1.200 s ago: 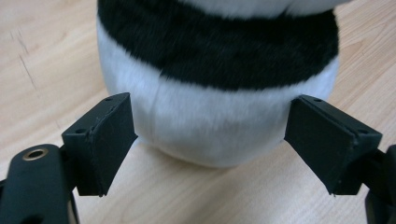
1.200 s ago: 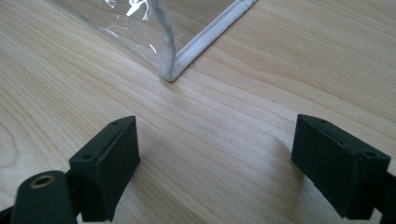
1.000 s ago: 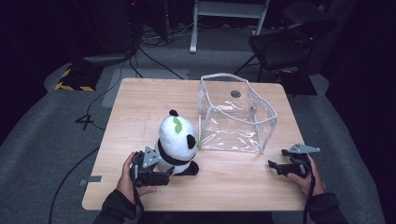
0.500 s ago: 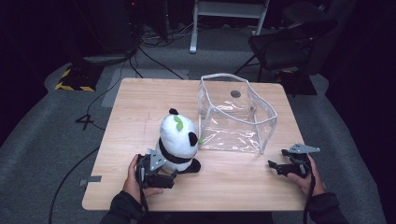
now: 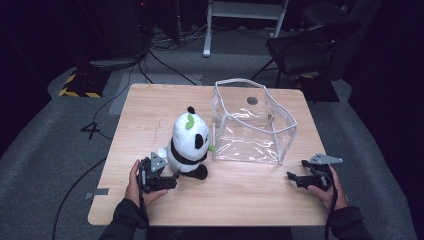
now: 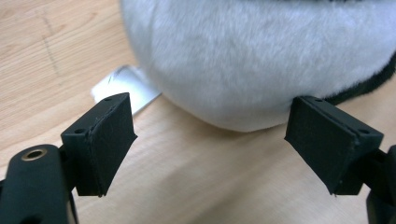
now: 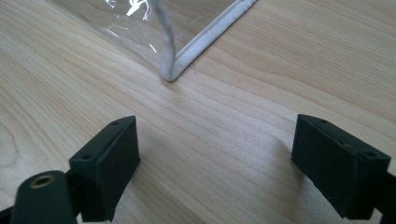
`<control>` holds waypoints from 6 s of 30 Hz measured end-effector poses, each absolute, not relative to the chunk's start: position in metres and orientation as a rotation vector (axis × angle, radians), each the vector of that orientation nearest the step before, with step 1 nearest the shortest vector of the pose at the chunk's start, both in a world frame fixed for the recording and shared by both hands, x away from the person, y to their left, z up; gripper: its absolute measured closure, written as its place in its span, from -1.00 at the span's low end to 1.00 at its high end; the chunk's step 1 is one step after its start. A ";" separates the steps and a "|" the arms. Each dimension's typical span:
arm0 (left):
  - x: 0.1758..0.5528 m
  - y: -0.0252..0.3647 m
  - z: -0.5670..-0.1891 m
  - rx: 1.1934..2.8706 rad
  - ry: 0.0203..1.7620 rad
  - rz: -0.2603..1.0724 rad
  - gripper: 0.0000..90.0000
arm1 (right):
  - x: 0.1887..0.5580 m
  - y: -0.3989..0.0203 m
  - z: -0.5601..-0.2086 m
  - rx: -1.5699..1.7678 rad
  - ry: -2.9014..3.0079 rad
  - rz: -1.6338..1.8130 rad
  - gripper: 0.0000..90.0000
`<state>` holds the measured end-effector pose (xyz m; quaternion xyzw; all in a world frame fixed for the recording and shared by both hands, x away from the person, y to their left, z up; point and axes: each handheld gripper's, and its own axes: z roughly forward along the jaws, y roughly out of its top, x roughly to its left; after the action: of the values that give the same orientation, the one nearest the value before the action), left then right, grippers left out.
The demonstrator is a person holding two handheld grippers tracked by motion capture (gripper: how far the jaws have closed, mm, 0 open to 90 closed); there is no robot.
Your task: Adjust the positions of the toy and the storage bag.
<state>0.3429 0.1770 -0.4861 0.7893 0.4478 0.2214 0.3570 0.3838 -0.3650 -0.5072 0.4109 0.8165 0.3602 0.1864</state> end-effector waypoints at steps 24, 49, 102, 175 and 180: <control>0.341 0.176 -0.462 1.947 1.102 0.539 -0.65 | 0.384 -0.365 -0.507 1.153 2.303 1.016 -0.67; 0.359 0.139 -0.444 1.886 1.061 0.551 -0.65 | 0.384 -0.365 -0.507 1.149 2.304 1.016 -0.67; 0.370 0.210 -0.477 2.025 1.178 0.503 -0.43 | 0.384 -0.365 -0.507 1.142 2.310 1.017 -0.67; 0.372 0.178 -0.433 1.769 1.134 0.698 -1.00 | 0.384 -0.365 -0.507 1.139 2.311 1.017 -0.67; 0.374 0.171 -0.435 1.780 1.120 0.738 -1.00 | 0.384 -0.365 -0.507 1.139 2.311 1.017 -0.67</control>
<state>0.3743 0.1707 -0.4348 0.7170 0.4512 0.2973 0.4405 0.3837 -0.3648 -0.5072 0.4042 0.8200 0.3607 0.1848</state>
